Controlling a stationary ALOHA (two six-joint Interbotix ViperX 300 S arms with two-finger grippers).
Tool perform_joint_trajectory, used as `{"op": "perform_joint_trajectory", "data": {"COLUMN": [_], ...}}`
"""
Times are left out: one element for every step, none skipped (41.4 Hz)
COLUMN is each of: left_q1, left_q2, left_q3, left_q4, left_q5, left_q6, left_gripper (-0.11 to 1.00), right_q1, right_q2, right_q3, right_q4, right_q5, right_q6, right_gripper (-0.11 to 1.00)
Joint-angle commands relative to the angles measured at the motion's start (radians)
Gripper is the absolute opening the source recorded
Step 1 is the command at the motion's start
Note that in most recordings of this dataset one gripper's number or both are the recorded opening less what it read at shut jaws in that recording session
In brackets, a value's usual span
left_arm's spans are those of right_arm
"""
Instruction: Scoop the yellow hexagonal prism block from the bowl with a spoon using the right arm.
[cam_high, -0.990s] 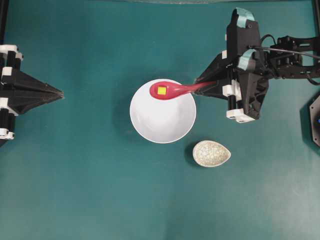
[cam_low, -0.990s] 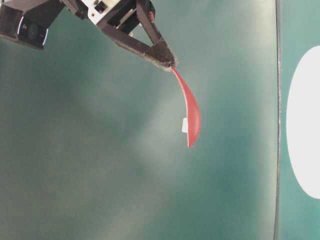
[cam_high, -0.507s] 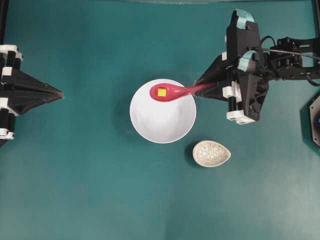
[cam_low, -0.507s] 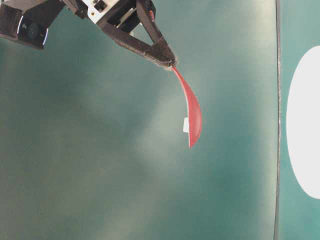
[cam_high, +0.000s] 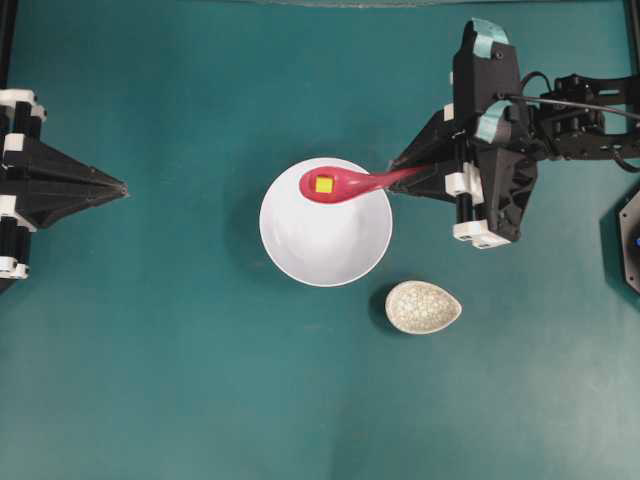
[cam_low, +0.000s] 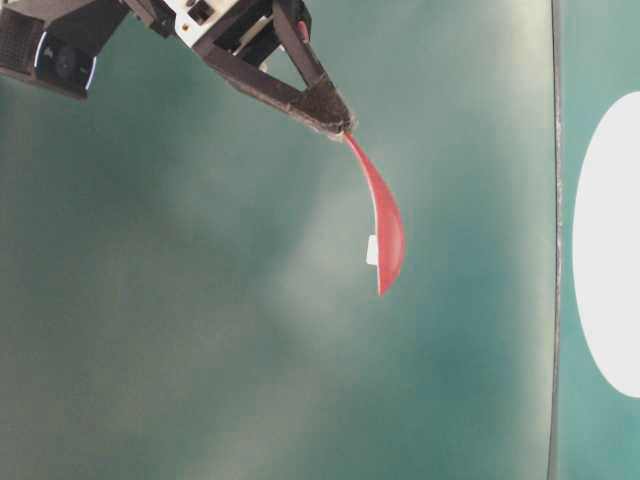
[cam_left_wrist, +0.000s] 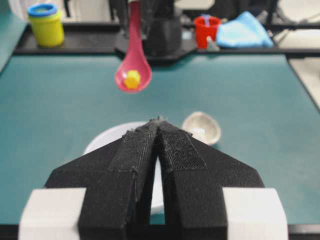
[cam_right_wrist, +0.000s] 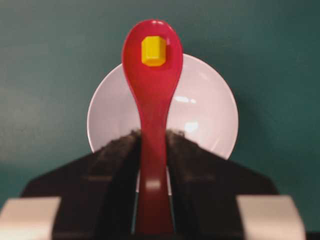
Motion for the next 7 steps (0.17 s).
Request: {"op": "perform_joint_trajectory", "data": {"left_q1": [0.000, 0.000, 0.000, -0.002, 0.000, 0.000, 0.000], "left_q2": [0.009, 0.009, 0.009, 0.009, 0.009, 0.009, 0.009], "left_q3": [-0.025, -0.025, -0.025, -0.025, -0.025, -0.025, -0.025], "left_q4": [0.002, 0.002, 0.003, 0.003, 0.003, 0.003, 0.003], "left_q5": [-0.008, -0.009, -0.009, -0.009, -0.009, -0.009, -0.009], "left_q6": [0.002, 0.002, 0.002, 0.002, 0.002, 0.002, 0.002], "left_gripper": [0.00, 0.00, 0.00, 0.00, 0.00, 0.00, 0.00], "right_q1": [0.002, 0.002, 0.002, 0.002, 0.002, 0.002, 0.002], "right_q2": [-0.021, -0.021, -0.021, -0.021, -0.021, -0.021, -0.021], "right_q3": [-0.011, -0.011, -0.011, -0.011, -0.011, -0.011, -0.011], "right_q4": [0.003, 0.003, 0.005, 0.003, 0.003, 0.003, 0.003], "right_q5": [-0.009, -0.009, -0.009, -0.009, -0.009, -0.009, -0.009], "right_q6": [0.002, 0.002, 0.002, 0.002, 0.002, 0.002, 0.002], "right_gripper": [0.24, 0.24, 0.24, 0.24, 0.24, 0.24, 0.24]}}
